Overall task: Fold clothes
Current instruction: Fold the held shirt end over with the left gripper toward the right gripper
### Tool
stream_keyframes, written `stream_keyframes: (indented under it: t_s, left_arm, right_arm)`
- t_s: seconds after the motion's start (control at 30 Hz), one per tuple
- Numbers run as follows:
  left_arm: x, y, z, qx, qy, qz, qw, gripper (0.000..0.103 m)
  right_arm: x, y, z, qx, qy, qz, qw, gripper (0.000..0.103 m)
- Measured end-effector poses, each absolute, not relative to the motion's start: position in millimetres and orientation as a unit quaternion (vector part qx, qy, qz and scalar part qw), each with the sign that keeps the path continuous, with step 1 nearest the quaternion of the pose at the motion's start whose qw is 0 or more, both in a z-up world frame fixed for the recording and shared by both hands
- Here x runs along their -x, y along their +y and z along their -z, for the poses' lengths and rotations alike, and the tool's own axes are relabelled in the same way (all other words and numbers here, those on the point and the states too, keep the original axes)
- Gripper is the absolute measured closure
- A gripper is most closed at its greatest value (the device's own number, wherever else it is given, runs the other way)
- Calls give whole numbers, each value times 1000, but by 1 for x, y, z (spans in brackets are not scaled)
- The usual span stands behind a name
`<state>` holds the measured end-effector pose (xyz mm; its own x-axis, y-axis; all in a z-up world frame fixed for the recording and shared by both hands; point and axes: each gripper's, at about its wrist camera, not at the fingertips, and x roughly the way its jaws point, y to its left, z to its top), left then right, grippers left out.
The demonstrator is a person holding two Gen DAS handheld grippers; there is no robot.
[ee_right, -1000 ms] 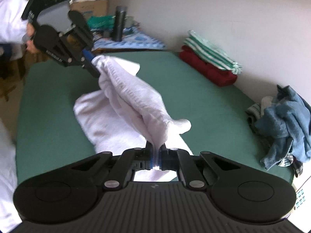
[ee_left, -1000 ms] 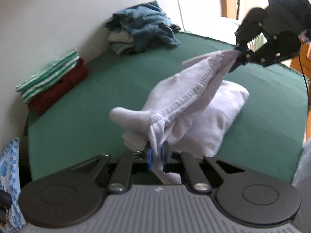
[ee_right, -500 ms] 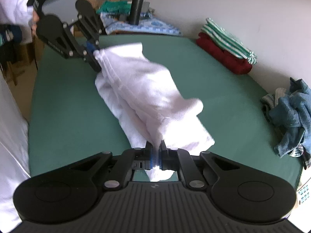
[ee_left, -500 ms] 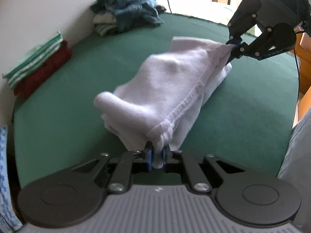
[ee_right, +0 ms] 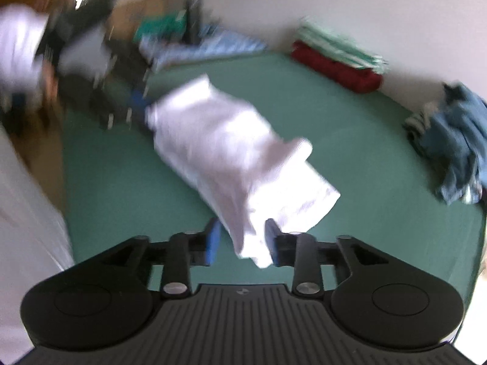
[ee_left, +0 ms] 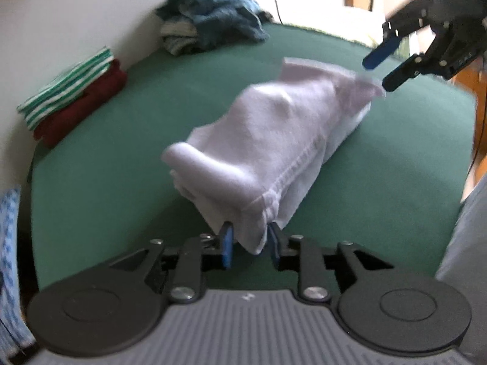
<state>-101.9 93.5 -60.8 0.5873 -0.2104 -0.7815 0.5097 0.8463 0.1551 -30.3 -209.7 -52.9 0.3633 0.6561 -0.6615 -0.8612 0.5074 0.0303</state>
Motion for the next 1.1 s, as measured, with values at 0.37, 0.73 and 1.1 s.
stream_keyframes:
  t_s: [0.37,0.73,1.1]
  left_arm:
    - [66,128,69,82,438,221,867,52]
    - [45,132,82,80,470,224,850,61]
    - [46,119,70,3,472,218,854,60]
  right_arm:
    - [0,-216,92,-112,374,-393,832,57]
    - [22,-209,115,-62,415,-412,809,90]
    - [24,-216,97,-84,404,-390,824,71]
